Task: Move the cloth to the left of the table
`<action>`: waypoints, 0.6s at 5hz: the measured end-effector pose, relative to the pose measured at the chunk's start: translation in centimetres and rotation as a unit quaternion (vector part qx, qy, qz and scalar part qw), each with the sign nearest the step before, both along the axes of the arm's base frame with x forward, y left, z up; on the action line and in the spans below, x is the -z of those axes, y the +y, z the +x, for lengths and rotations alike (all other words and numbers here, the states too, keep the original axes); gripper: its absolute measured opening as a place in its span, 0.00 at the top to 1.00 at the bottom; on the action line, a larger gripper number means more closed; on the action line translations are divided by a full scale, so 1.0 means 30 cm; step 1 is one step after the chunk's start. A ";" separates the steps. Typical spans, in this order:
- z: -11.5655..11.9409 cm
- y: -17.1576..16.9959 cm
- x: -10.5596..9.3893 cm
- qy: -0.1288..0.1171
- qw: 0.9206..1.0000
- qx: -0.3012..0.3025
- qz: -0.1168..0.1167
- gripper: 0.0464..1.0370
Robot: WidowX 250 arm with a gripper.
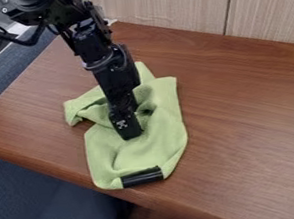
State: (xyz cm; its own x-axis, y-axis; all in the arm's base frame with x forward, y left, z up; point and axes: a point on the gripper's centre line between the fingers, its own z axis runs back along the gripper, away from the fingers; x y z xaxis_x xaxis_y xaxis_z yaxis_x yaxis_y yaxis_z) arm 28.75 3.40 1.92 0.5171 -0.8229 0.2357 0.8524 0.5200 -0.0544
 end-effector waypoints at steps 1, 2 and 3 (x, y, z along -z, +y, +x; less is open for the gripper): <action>0.036 0.008 0.008 0.001 1.000 -0.010 -0.002 0.04; 0.106 0.025 0.006 -0.001 1.000 -0.018 -0.007 0.04; 0.206 0.062 0.005 -0.008 0.999 -0.031 -0.015 0.04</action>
